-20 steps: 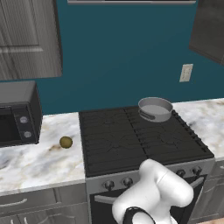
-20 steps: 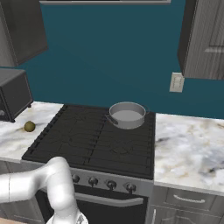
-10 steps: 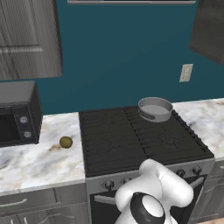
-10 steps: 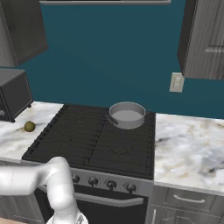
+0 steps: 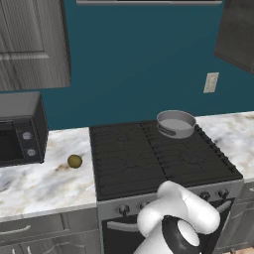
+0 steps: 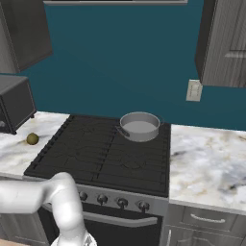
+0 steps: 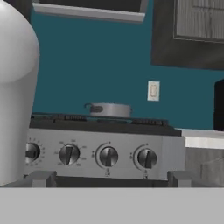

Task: Turn on the burner for the pot on the stove. Wait thirty seconds for the pot to heat up. Then add the potato to the pot.

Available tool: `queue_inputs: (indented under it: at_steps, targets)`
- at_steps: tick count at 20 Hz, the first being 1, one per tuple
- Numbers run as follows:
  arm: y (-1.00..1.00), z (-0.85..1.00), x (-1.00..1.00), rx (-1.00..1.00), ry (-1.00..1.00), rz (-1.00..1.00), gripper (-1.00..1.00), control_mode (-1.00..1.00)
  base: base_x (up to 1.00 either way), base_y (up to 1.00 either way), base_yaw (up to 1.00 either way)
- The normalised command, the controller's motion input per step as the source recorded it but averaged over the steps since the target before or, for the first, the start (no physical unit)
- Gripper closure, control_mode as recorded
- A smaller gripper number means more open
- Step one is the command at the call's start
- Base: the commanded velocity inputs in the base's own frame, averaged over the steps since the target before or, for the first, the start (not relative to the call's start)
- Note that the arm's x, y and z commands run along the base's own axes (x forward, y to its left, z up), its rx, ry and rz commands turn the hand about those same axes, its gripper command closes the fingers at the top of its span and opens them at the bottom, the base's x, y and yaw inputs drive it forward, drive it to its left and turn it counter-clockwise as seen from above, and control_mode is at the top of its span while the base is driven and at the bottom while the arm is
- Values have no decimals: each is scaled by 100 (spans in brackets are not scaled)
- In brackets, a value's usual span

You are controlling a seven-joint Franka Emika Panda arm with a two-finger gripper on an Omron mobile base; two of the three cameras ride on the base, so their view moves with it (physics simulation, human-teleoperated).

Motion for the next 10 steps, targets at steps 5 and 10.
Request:
queue_inputs:
  at_steps: [5,10]
  targets:
    - [0,0,22,0,-5,0,-100,-100,0,0,0]
    - [0,-1,23,0,1,0,-100,-100,0,0,0]
